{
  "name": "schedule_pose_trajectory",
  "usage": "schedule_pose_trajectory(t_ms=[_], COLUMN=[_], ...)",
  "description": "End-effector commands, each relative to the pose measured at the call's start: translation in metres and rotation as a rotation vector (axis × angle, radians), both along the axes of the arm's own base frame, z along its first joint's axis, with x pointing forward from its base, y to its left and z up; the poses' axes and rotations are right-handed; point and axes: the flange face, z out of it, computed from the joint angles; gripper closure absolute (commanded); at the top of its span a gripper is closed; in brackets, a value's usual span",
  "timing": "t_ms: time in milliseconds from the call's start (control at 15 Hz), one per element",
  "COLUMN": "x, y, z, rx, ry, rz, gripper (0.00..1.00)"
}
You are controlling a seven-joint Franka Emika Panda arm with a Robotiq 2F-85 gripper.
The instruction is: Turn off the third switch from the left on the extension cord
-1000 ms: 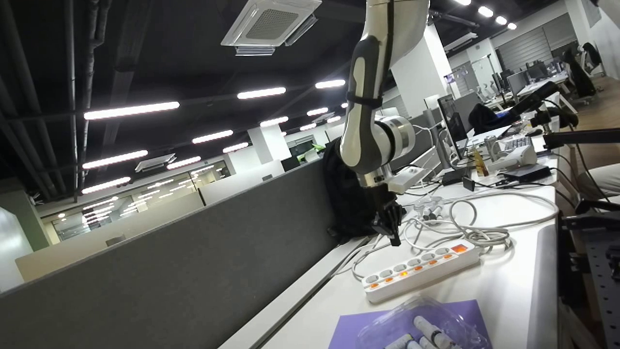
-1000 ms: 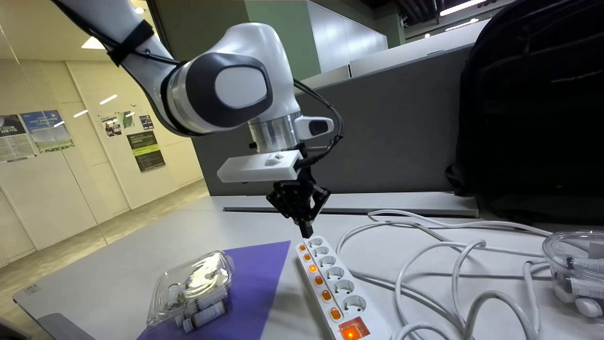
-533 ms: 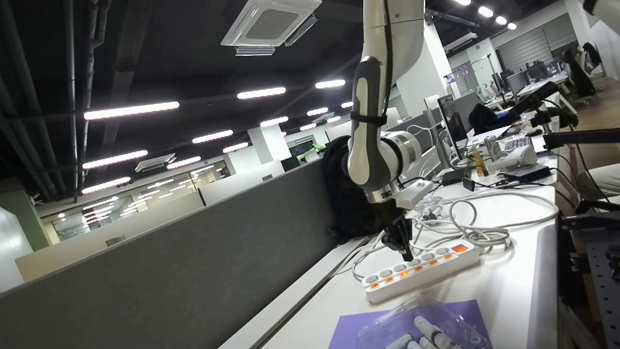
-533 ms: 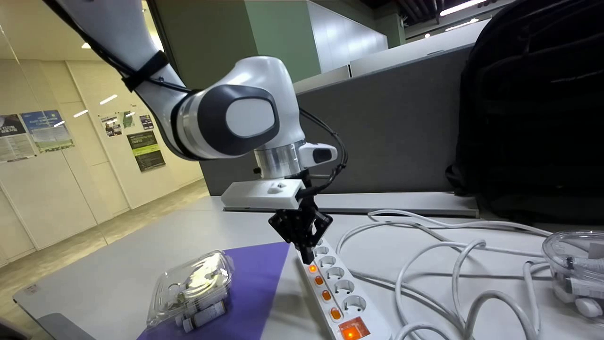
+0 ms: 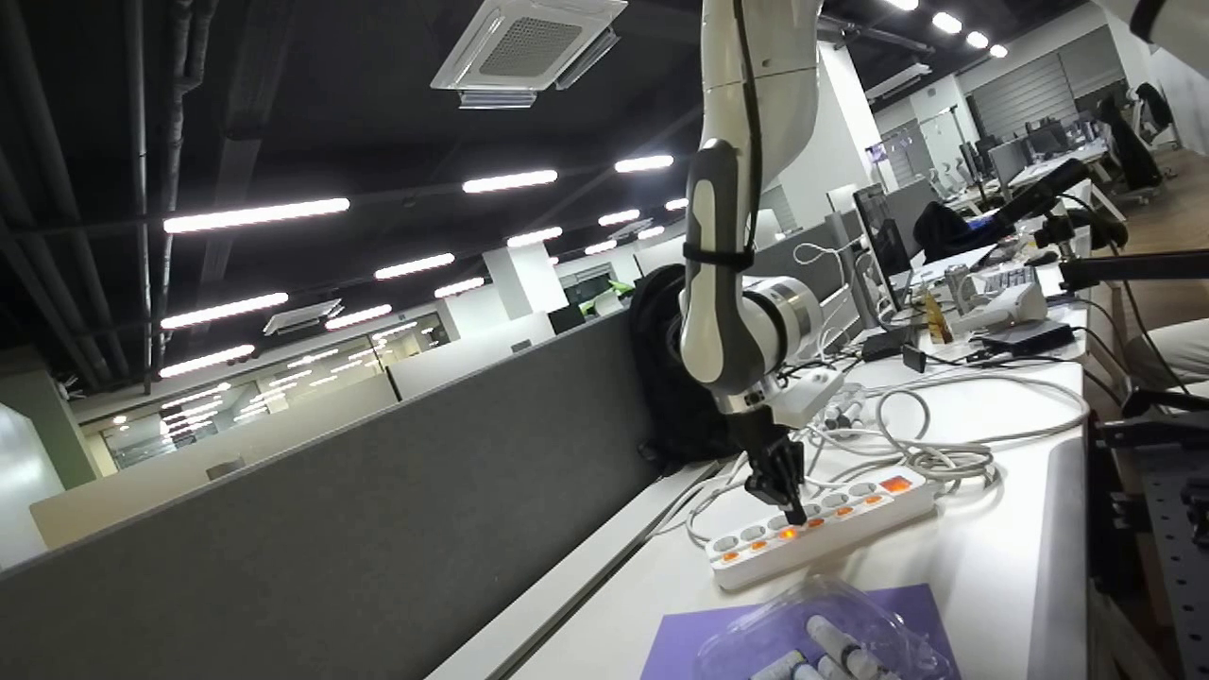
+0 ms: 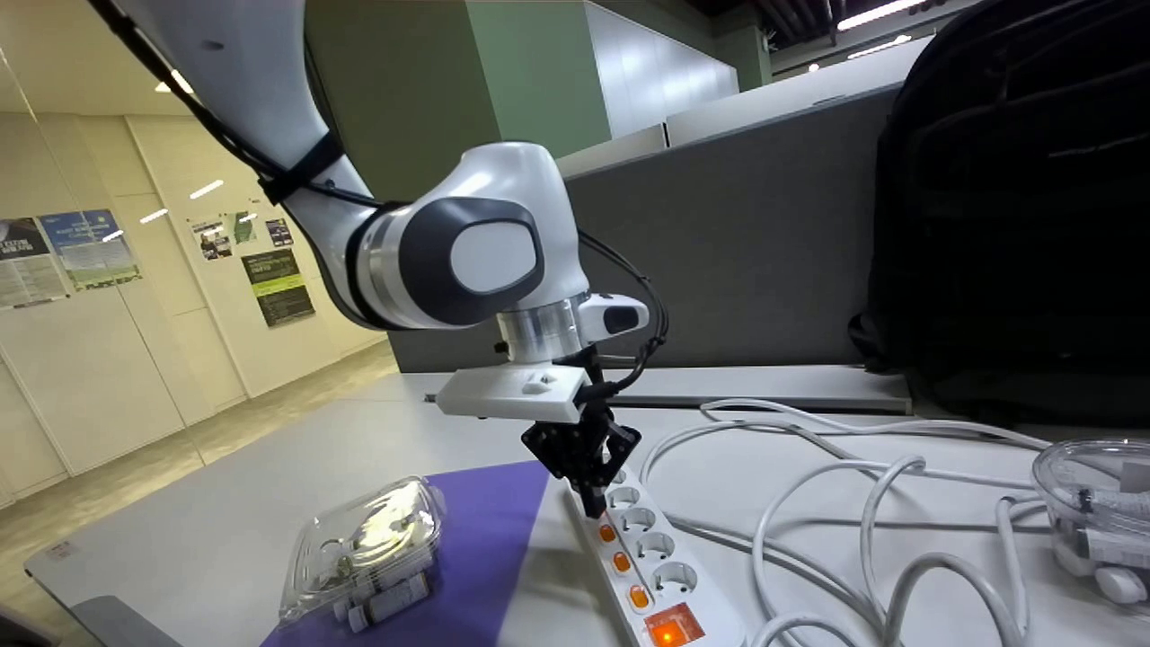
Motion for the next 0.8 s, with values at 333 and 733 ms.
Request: schedule_pose_trajectory(t_ms=[333,733], x=[0.019,0.024], y=[0.011,0.015], z=[-0.005,-0.013], rx=[-0.003,-0.005], ry=[-0.01,0.007], rz=[0.012,0.033], gripper=[1.0,1.0])
